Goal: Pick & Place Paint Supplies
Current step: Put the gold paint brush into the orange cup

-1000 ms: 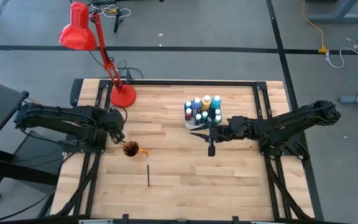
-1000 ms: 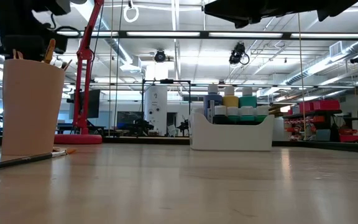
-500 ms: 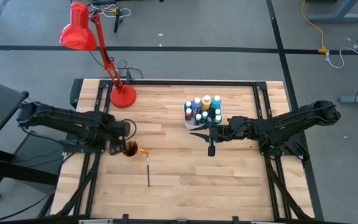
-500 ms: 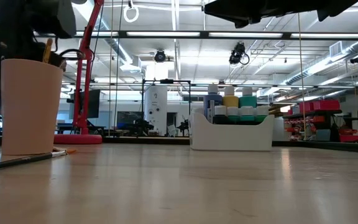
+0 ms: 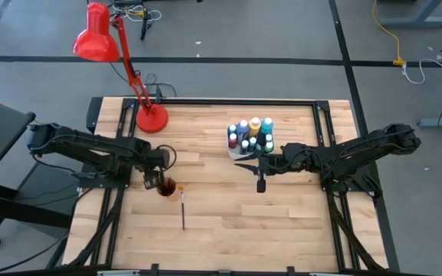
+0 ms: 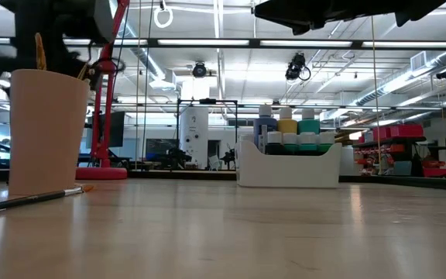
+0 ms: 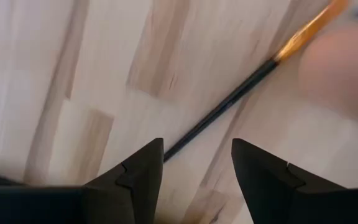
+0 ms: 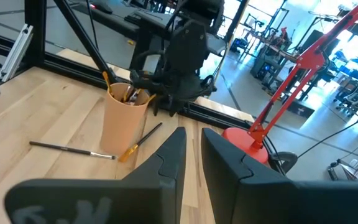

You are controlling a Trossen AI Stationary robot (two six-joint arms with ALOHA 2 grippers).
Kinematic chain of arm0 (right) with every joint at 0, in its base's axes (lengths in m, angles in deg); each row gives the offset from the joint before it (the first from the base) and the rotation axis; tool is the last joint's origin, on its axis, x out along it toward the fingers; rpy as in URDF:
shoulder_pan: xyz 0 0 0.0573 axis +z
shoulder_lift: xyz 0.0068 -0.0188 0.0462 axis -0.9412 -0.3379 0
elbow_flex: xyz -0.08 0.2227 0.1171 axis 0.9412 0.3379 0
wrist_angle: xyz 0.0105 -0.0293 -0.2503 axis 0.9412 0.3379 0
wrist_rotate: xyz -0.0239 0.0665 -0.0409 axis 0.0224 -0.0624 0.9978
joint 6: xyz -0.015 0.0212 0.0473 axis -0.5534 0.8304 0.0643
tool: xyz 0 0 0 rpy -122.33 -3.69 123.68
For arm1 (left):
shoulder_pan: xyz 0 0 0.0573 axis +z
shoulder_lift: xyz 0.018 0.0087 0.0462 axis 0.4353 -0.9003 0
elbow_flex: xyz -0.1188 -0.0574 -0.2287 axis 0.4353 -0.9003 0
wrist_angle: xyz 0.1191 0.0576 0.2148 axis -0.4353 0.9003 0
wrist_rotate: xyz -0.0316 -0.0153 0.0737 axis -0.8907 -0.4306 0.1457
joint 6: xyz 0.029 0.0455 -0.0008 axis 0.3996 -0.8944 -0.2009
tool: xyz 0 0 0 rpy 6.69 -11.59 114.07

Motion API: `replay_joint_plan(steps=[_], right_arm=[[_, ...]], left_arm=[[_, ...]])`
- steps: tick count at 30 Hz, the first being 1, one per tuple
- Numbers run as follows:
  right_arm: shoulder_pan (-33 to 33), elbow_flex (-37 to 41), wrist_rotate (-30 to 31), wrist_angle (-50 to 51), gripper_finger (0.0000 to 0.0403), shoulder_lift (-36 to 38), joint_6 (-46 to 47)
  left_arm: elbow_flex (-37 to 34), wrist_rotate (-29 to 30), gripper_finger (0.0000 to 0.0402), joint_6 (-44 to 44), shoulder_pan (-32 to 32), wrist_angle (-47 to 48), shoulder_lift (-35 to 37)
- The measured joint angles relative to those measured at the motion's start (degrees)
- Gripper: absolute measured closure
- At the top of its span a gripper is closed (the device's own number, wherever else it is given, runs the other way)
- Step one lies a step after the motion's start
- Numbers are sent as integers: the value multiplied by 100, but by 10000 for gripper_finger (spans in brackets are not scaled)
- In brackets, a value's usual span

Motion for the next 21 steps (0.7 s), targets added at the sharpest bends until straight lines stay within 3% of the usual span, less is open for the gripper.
replay_joint_plan(steps=[8,12,21], right_arm=[[2,0,0,-18,348,0,0],[0,0,0,-16,348,0,0],[1,0,0,-14,348,0,0]], left_arm=[[594,50,203,-232,2,35,168],[859,97,203,-368,1,526,168],[1225,839,203,-607,2,2045,172]])
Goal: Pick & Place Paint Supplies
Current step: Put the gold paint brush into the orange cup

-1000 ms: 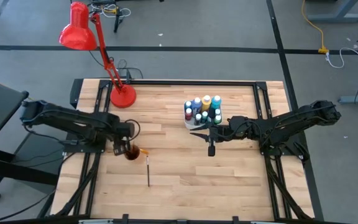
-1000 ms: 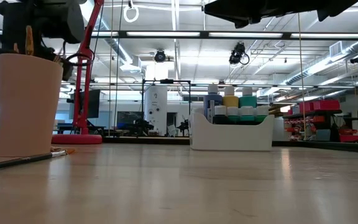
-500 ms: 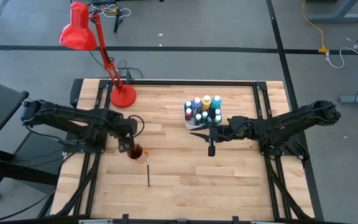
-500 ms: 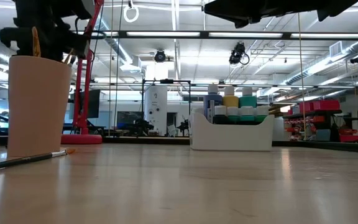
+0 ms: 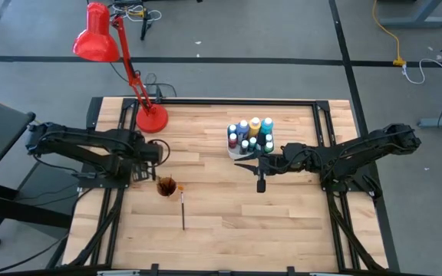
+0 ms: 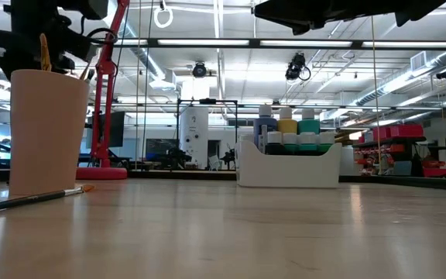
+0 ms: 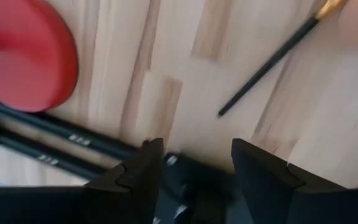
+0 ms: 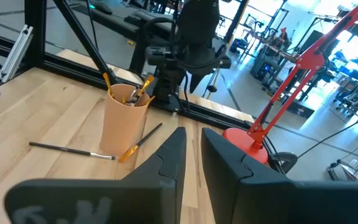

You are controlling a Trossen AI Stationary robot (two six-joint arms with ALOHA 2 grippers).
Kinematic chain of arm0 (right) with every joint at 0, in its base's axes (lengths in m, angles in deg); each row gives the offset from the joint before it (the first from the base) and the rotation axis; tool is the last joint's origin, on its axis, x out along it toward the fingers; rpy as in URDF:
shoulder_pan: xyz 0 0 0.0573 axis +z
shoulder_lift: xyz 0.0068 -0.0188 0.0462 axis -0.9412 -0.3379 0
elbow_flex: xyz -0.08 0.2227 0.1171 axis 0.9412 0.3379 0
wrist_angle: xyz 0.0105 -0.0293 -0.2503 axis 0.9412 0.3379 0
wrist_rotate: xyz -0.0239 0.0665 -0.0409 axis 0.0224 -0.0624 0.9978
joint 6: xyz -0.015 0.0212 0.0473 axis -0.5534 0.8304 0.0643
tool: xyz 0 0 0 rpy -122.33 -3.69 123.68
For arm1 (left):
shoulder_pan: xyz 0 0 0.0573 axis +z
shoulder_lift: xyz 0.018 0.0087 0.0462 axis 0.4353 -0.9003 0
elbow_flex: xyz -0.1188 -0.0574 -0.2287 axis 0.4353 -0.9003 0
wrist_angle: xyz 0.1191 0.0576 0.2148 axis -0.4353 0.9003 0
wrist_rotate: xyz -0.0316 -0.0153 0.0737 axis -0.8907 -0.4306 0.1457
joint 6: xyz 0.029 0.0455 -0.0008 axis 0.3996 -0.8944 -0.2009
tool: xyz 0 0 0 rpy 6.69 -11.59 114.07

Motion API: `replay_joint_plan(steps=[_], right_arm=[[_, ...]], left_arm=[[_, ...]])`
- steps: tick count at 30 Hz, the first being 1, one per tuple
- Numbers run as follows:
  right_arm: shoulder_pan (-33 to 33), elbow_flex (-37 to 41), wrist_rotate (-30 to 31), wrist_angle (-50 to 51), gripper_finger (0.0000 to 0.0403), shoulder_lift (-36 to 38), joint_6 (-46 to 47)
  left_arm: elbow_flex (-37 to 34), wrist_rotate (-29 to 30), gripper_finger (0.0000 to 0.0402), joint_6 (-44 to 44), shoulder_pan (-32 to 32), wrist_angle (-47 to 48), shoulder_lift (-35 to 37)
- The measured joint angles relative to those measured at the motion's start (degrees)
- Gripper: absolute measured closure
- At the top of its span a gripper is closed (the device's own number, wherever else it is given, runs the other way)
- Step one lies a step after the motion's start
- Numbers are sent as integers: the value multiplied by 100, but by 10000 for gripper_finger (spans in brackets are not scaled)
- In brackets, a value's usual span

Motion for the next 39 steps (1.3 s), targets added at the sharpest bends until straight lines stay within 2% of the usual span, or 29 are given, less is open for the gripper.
replay_joint_plan(steps=[4,10,18,24,31,39], right_arm=[[-1,0,0,0,348,0,0],[0,0,-4,1,348,0,2],[1,2,-4,-59,348,0,2],[1,2,-4,-21,348,0,13],[-1,2,-28,41,348,0,9],[-1,4,-50,26,348,0,7]], left_arm=[[-19,15,203,-556,-1,204,0],[-585,-379,203,-1493,0,-571,-74],[-542,-748,203,-1769,101,-1112,-590],[-657,-656,203,-1919,206,-1053,-1031],[-736,-349,203,-2638,204,-1248,-1168],[-848,-493,203,-2628,204,-1789,-1178]])
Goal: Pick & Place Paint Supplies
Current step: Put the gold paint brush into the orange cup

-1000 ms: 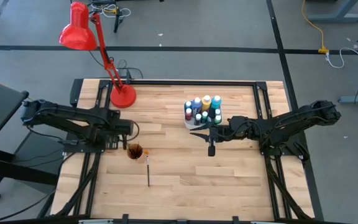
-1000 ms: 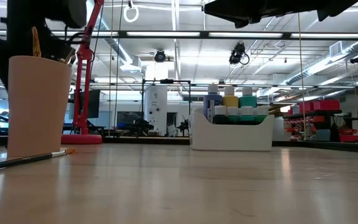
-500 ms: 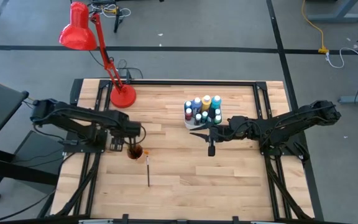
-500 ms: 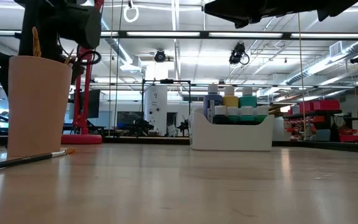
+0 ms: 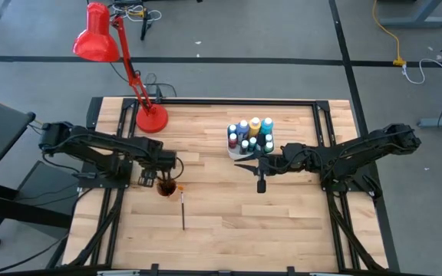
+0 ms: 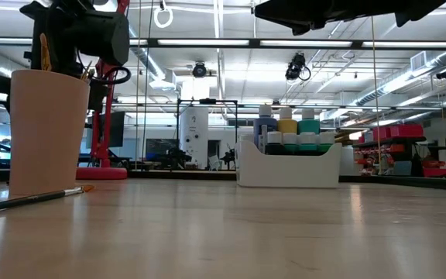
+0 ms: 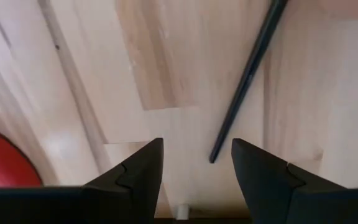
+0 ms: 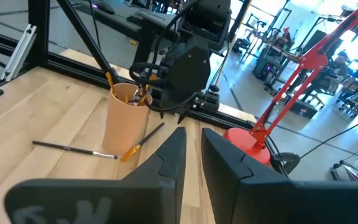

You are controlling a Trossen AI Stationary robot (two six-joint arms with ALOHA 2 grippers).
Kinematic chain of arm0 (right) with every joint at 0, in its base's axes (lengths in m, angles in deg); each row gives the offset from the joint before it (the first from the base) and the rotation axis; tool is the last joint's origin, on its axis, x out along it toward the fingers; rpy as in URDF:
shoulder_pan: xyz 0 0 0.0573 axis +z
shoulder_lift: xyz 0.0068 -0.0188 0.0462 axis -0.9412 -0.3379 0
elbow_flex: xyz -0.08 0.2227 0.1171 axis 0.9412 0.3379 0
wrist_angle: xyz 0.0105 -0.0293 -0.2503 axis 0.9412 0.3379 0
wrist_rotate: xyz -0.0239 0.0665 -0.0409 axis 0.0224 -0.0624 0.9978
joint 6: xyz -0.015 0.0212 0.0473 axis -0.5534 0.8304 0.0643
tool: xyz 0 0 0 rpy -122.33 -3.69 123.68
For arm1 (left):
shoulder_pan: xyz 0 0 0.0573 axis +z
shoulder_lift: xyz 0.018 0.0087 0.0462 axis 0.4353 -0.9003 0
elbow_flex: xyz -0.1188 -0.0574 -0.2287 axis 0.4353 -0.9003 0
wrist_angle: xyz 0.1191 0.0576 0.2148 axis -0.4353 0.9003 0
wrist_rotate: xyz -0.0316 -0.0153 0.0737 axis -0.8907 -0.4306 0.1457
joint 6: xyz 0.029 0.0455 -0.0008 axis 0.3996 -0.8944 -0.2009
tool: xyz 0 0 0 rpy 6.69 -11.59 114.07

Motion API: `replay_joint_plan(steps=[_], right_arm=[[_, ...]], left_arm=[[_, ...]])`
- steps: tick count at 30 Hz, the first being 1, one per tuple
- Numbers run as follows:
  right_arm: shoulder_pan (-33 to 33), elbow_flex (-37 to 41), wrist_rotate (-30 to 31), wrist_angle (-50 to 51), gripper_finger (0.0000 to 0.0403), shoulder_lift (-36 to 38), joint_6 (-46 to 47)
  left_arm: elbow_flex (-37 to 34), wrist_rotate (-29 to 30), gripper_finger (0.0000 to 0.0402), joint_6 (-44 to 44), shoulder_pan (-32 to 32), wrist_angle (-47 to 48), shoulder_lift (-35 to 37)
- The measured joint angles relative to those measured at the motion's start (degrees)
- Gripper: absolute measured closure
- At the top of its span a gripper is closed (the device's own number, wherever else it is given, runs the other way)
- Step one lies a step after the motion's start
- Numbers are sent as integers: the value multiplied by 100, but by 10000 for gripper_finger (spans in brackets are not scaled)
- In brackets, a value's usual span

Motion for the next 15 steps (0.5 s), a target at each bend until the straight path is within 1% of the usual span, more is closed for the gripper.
replay_joint_plan(steps=[3,9,15], right_arm=[[2,-2,0,-4,348,0,-2],[1,-1,-2,-7,348,0,-2],[0,-2,-5,-9,348,0,-2]], left_arm=[[0,-99,203,130,2,41,0],[-1,-98,203,266,12,21,0],[-1,-136,203,254,291,21,0]])
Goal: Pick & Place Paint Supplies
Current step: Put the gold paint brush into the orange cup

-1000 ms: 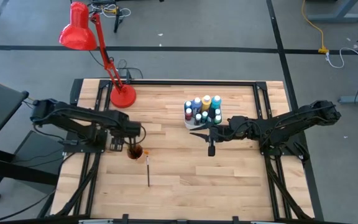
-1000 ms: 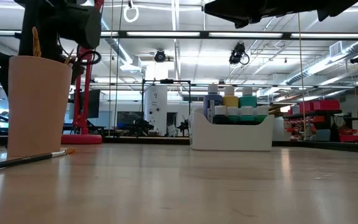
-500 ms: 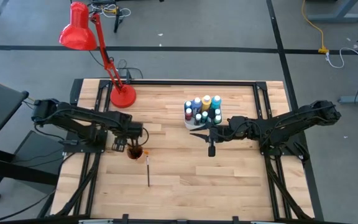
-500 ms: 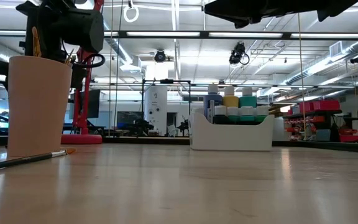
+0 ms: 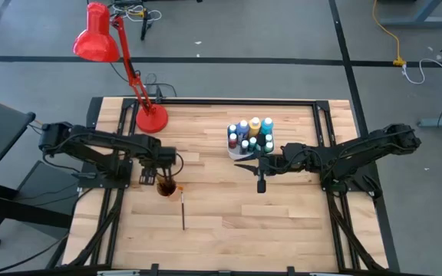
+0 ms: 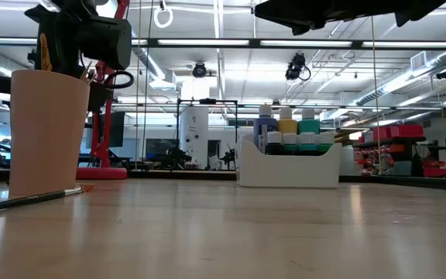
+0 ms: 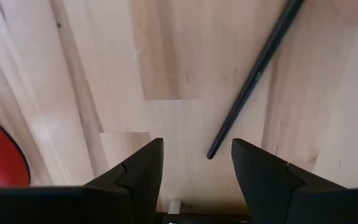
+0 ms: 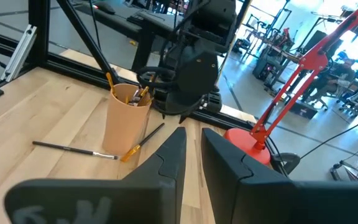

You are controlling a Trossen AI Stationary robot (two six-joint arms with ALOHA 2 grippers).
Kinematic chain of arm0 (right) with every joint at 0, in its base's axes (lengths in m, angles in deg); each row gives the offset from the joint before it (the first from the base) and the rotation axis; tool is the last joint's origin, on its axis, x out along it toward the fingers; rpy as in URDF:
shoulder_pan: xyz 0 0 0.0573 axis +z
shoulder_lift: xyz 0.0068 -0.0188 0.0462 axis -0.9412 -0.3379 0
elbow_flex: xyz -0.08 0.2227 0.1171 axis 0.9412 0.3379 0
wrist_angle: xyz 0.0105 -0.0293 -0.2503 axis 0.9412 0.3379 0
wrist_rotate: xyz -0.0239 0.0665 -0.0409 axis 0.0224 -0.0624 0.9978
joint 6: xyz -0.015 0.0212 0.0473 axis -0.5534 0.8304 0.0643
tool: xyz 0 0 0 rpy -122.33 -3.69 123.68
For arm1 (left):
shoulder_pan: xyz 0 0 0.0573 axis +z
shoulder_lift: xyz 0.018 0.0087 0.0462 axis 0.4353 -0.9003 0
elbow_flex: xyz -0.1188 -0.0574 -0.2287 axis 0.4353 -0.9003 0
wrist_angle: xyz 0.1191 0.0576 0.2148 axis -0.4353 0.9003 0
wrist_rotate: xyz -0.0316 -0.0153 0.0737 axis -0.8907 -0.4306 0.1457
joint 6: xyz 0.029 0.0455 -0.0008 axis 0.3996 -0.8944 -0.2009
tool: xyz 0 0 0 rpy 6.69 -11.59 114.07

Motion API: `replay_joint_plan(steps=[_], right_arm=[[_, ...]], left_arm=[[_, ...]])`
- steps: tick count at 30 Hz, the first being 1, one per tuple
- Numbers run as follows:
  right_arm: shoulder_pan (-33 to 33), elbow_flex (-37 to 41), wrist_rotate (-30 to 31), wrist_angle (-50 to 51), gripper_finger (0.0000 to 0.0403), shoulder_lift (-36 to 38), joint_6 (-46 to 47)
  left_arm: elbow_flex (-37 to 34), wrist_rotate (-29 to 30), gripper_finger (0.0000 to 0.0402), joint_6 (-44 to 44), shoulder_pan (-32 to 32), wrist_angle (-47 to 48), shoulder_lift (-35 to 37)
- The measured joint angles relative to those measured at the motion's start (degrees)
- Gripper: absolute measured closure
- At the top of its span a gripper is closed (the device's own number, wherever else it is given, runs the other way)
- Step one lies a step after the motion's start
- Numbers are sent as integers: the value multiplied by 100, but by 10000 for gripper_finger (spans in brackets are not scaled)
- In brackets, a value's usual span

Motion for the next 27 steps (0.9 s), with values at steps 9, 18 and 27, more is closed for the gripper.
replay_joint_plan(steps=[9,18,27], right_arm=[[0,2,-1,0,348,1,-1],[0,1,-3,0,348,0,-2],[0,0,-4,-1,348,0,-2]], left_arm=[[-39,-303,203,-285,404,-319,0],[-97,-491,203,-488,641,-554,-66],[-172,-558,203,-754,648,-707,-76]])
